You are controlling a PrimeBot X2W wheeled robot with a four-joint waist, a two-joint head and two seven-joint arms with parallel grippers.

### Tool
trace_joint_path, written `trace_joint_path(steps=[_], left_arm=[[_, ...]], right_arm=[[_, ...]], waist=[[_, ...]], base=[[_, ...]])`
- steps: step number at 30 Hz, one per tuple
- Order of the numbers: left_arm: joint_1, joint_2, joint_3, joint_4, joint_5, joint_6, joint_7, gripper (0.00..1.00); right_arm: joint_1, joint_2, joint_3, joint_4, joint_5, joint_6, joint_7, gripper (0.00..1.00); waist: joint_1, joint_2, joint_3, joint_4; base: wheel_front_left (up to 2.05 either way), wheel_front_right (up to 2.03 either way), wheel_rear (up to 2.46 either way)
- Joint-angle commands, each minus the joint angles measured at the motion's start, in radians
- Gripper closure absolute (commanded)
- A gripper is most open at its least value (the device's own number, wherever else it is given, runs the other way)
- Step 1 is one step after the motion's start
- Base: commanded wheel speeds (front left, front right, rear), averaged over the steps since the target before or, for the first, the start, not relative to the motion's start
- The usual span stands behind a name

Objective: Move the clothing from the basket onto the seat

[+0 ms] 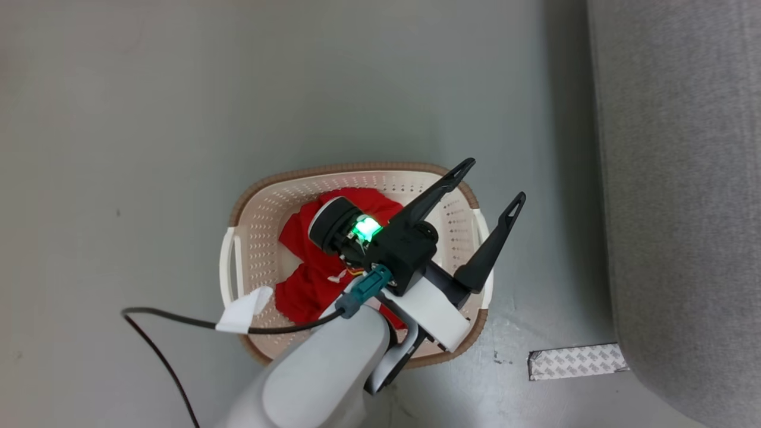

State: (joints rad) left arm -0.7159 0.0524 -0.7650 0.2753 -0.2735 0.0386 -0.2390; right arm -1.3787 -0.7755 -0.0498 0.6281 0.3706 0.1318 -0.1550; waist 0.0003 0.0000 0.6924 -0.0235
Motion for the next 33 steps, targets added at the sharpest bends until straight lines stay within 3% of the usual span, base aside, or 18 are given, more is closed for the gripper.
trace_joint_path(steps=[1,9,15,16,17,18,26,33], left_arm=[[-0.002,0.002,-0.002,0.0,-0.01,0.006,-0.007,0.0],[-0.01,0.001,-0.016,0.003,-0.03,0.033,-0.014,0.0],[0.007,0.0,-0.022,0.013,-0.041,0.047,-0.018,0.0],[0.009,0.0,-0.021,0.016,-0.045,0.049,-0.018,0.0],[0.011,0.0,-0.02,0.018,-0.049,0.048,-0.019,0.0],[0.014,0.0,-0.018,0.019,-0.052,0.05,-0.019,0.0],[0.07,0.001,0.008,0.035,-0.092,0.054,-0.025,0.0],[0.175,0.021,0.071,0.02,-0.105,0.06,-0.025,0.0]], right_arm=[[0.023,0.012,0.007,0.029,0.008,-0.002,-0.01,1.0],[0.14,0.081,0.022,0.267,0.046,-0.002,-0.048,1.0],[0.198,0.137,0.077,0.376,0.06,-0.002,-0.051,1.0],[0.205,0.142,0.091,0.39,0.056,-0.002,-0.049,0.96],[0.212,0.149,0.102,0.398,0.054,-0.002,-0.052,0.68],[0.219,0.154,0.109,0.41,0.052,-0.002,-0.054,0.0],[0.331,0.189,0.203,0.404,0.039,-0.002,-0.092,0.0],[0.512,0.192,0.244,0.31,0.035,-0.002,-0.111,0.0]], waist=[[-0.0003,0.0,0.012,0.008],[-0.0003,0.0,0.035,0.021],[-0.0003,0.0,0.013,0.017],[-0.0003,0.0,0.004,0.016],[-0.0003,0.0,-0.005,0.014],[-0.0003,0.0,-0.016,0.012],[-0.0003,0.0,-0.145,-0.008],[-0.0003,0.0,-0.288,-0.021]], base=[[0.0,0.0,0.0],[0.0,0.0,0.0],[0.0,0.0,0.0],[0.0,0.0,0.0],[0.0,0.0,0.0],[0.0,0.0,0.0],[0.0,0.0,0.0],[0.0,0.0,0.0]])
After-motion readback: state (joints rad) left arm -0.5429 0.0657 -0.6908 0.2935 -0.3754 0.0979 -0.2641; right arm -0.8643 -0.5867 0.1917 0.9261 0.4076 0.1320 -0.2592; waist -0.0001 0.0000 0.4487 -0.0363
